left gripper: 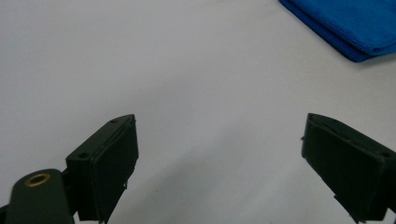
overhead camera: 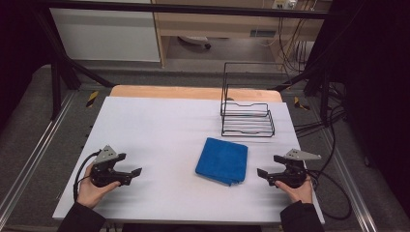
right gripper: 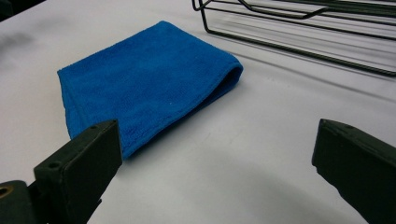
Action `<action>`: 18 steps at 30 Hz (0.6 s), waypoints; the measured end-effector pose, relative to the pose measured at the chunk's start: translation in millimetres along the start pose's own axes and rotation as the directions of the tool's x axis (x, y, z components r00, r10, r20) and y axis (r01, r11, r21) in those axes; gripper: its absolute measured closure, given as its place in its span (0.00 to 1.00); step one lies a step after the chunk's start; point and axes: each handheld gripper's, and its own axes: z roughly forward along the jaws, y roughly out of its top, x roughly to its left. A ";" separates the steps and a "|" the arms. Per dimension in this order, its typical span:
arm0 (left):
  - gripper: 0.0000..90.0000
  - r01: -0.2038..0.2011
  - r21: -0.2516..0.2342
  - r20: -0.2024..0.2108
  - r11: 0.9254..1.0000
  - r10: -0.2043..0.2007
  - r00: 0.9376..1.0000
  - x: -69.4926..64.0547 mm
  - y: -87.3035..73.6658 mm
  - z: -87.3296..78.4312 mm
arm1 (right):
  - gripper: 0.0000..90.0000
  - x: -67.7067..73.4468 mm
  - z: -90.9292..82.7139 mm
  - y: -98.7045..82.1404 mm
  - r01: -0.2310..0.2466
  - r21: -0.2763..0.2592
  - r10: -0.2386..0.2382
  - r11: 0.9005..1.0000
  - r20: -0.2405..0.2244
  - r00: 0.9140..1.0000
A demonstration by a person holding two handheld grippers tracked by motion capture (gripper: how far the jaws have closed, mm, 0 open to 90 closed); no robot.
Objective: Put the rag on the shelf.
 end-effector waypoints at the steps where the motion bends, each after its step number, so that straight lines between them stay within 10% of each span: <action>1: 0.12 0.001 0.003 0.002 1.000 -0.001 1.000 0.2 0.0 0.7 | 0.03 0.5 0.3 -0.1 -0.001 0.005 0.001 1.000 -0.001 1.000; 18: 0.11 0.009 -0.008 -0.016 1.000 -0.009 1.000 0.1 -2.2 -1.6 | 0.05 22.1 12.8 7.4 0.042 0.042 -0.042 0.998 -0.013 0.999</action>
